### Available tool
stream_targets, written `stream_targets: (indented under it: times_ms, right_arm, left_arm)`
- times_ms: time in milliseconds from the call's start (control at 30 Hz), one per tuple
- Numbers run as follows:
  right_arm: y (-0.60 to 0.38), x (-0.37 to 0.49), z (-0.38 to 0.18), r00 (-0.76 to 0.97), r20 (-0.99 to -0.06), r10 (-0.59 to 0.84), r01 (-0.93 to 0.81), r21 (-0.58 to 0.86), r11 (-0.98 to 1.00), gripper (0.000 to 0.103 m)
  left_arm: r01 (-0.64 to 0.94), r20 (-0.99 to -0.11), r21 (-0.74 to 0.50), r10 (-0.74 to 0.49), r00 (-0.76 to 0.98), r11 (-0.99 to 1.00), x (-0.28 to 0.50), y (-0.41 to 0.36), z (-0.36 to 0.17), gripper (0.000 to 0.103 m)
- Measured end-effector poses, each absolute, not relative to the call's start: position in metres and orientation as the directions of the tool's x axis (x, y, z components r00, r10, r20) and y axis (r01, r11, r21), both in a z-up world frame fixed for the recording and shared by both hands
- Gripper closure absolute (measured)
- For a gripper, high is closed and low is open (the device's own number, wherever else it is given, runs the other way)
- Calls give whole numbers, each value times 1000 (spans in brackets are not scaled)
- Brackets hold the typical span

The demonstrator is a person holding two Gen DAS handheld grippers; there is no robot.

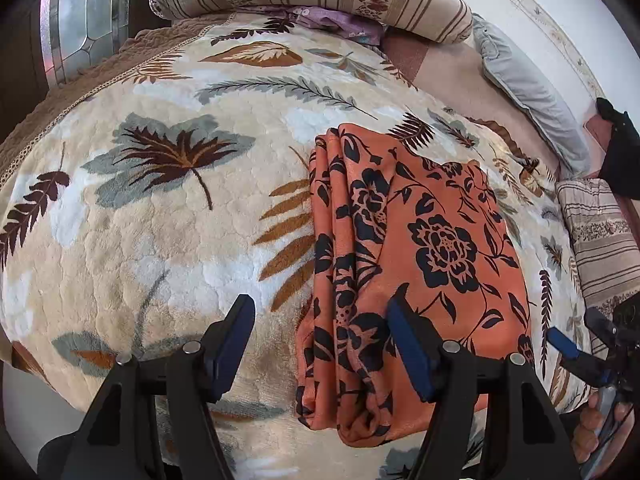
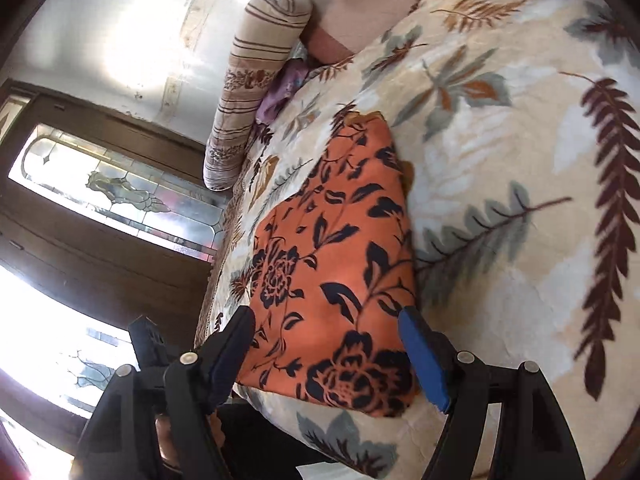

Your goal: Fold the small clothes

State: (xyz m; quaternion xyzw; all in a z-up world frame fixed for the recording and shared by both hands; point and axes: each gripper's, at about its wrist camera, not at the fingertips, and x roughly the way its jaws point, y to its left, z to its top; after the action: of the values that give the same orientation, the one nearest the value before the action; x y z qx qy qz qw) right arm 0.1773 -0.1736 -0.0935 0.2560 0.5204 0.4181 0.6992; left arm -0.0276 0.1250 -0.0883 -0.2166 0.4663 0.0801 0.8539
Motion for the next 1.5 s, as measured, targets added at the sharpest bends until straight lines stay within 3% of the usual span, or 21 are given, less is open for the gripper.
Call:
stream_targets:
  times_ms: [133,267,333,400,467,600,733,900,1033,1300,1500]
  right_arm:
    - [-148,166,-57,68,-453,889,-401,804,440,25]
    - [-108,128,44,-15,-231,973,-637,752,169,25]
    - [-106,113,70,-14,-181,983,-713,691,117,23]
    - [-106,119,61,23,-241,970,-698,691,188,18]
    - [-116,135,25,75,-347,935,-609,726,319,18]
    - [-147,165,-44,135,-467,874,-439,762,476,17]
    - [-162,190,-82,141,-535,833,-348,761,547,17]
    - [-160,214,-99,120,-541,832,-309,776,549,17]
    - [-139,224,-117,86,-567,820,-302,769,563,17]
    - [-112,244,-146,20,-599,801,-277,766,580,17]
    - [-95,246,-148,-5,-599,801,-302,764,570,17]
  left_arm:
    - [-342,-837,-274,-48,546,899,-29,125,-89,34]
    - [-342,-843,-225,-6,538,913,-28,122,-84,34]
    - [-345,-844,-195,22,536,918,-26,119,-81,34]
    - [-345,-840,-190,30,542,919,-25,119,-78,34]
    - [-341,-837,-193,26,546,920,-23,118,-77,34]
    - [-330,-841,-188,22,540,925,-17,117,-81,34]
    - [-324,-842,-194,13,540,926,-10,118,-83,34]
    - [-309,-838,-241,-37,545,920,2,120,-84,34]
    - [-263,-817,-357,-163,553,896,17,122,-86,34]
    - [-235,-849,-271,-117,515,933,42,108,-98,34]
    - [-246,-838,-350,-185,512,904,42,120,-107,32]
